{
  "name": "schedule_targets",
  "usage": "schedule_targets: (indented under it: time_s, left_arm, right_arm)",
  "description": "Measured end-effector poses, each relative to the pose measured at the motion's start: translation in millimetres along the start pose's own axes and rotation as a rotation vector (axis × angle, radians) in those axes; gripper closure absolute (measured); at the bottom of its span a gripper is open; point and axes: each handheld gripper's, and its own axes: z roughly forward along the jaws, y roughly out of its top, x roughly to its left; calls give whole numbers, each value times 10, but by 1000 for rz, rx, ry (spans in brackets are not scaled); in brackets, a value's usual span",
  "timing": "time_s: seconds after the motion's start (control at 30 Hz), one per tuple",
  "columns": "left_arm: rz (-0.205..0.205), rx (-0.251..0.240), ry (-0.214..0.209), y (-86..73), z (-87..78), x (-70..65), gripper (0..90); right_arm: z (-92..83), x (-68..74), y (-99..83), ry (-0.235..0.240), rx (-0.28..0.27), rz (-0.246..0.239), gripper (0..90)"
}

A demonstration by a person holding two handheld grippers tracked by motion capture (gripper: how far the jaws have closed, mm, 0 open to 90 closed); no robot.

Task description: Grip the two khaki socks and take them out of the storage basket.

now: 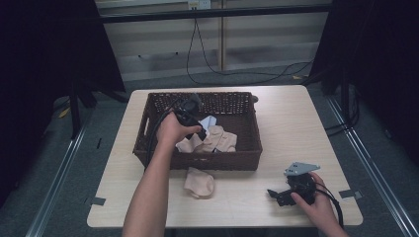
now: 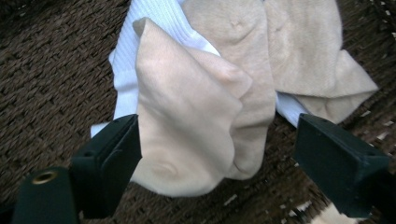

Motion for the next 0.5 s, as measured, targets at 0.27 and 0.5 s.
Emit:
schedule_targets:
  time_s: [0.27,0.5]
  left_arm:
    - [-34,29,3,-1,179,99,189]
    - [-44,31,-16,-31,297,164,235]
  right_arm:
    - [0,0,0,-1,0,1,0]
    - [1,-2,-1,-1,-2,-3,0]
